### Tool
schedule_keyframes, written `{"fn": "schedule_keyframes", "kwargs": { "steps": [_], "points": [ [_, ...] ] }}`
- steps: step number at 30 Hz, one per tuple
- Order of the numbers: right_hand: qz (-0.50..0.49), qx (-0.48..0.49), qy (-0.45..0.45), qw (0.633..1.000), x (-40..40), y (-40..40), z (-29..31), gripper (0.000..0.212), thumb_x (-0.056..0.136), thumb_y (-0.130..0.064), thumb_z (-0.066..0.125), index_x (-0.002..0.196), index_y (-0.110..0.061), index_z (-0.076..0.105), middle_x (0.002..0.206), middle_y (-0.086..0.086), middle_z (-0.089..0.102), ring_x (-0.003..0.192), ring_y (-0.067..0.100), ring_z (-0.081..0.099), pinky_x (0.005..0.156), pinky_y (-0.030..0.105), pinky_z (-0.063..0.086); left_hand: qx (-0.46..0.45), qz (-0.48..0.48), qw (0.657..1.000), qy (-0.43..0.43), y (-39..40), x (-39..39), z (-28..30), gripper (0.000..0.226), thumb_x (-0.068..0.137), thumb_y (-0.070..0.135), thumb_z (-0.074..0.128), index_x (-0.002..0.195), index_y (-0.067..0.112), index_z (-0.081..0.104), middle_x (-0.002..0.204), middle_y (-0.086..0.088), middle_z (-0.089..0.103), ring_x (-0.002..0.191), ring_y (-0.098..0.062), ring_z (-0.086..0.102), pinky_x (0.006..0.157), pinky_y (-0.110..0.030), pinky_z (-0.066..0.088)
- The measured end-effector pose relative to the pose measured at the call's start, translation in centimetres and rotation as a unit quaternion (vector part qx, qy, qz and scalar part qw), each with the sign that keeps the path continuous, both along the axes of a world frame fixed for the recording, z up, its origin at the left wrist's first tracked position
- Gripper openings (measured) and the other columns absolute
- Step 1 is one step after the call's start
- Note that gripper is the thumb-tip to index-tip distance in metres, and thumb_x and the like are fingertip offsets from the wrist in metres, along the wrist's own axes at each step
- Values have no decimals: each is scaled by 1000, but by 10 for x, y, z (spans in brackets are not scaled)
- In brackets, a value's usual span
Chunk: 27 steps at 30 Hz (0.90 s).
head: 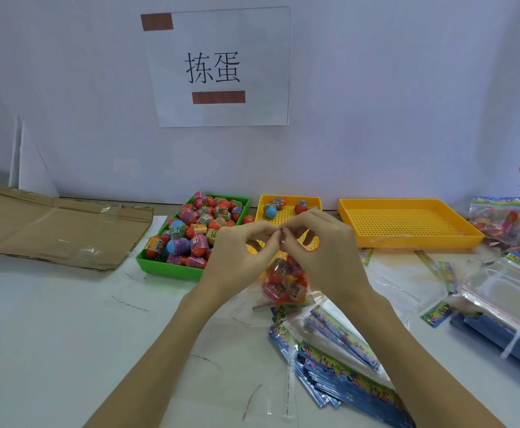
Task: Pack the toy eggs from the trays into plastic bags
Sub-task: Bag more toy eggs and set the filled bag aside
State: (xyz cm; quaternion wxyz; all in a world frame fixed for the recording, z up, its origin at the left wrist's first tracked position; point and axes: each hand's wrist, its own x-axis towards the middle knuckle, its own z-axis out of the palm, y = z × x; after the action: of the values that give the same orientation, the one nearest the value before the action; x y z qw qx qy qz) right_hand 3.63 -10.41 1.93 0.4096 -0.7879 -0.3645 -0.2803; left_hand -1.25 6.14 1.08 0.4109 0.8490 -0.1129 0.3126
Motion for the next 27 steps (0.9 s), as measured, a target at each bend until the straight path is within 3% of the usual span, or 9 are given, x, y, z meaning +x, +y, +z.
{"fn": "schedule_keyframes", "kwargs": {
  "steps": [5, 9, 13, 16, 19, 22, 25, 27],
  "points": [
    [-32, 66, 63, 995, 8, -6, 4, 10, 88, -9, 75, 81, -17, 74, 75, -9, 68, 73, 4, 62, 63, 10, 46, -20, 6, 1000, -2, 0, 0, 0, 14, 99, 9, 69, 99, 11, 82, 83, 7, 80, 81, -5, 75, 75, -23, 61],
    [-106, 116, 132, 979, 38, -35, 3, 14, 88, -13, 75, 76, -19, 73, 70, -9, 69, 67, 4, 64, 62, 6, 42, -139, 22, 989, 43, 10, 5, -2, 16, 102, 12, 64, 98, 12, 80, 81, 4, 80, 81, -13, 78, 74, -29, 62],
    [-173, 68, 157, 970, 62, -62, -13, 10, 92, -14, 73, 84, -14, 78, 74, -6, 70, 76, 15, 69, 66, 4, 38, -199, 38, 977, 66, 18, 9, -7, 18, 105, 11, 60, 100, 10, 77, 82, -1, 80, 77, -21, 76, 71, -31, 62],
    [-167, 18, 163, 972, 69, -66, -22, 10, 94, -17, 73, 87, -14, 80, 76, -5, 72, 77, 17, 70, 68, 17, 43, -204, 43, 975, 72, 18, 9, -10, 19, 105, 11, 58, 99, 11, 76, 81, -1, 79, 74, -21, 75, 68, -28, 61],
    [-143, 44, 191, 970, 69, -62, -22, 13, 93, -14, 72, 84, -22, 77, 76, -11, 72, 77, 8, 69, 70, 13, 46, -212, 41, 974, 72, 19, 10, -11, 19, 106, 11, 58, 99, 12, 76, 81, -2, 79, 72, -21, 74, 66, -26, 61],
    [-59, 153, 279, 946, 61, -52, -17, 16, 103, -24, 63, 92, -24, 74, 79, -5, 75, 74, 13, 71, 67, 25, 53, -210, 38, 975, 67, 18, 10, -12, 18, 105, 11, 59, 99, 11, 76, 81, -2, 78, 71, -20, 74, 65, -24, 60],
    [69, 226, 378, 895, 47, -38, -5, 48, 103, -53, 43, 116, -15, 70, 91, 13, 75, 73, 20, 69, 56, 24, 51, -197, 38, 977, 68, 17, 10, -12, 18, 105, 12, 59, 100, 10, 76, 81, -1, 78, 71, -19, 74, 66, -24, 60],
    [122, 231, 415, 871, 40, -31, 2, 65, 95, -64, 38, 126, -14, 66, 91, 15, 73, 68, 20, 66, 52, 23, 49, -196, 36, 978, 69, 16, 10, -12, 17, 105, 12, 59, 101, 10, 76, 81, 0, 79, 71, -19, 74, 67, -25, 60]
  ]
}}
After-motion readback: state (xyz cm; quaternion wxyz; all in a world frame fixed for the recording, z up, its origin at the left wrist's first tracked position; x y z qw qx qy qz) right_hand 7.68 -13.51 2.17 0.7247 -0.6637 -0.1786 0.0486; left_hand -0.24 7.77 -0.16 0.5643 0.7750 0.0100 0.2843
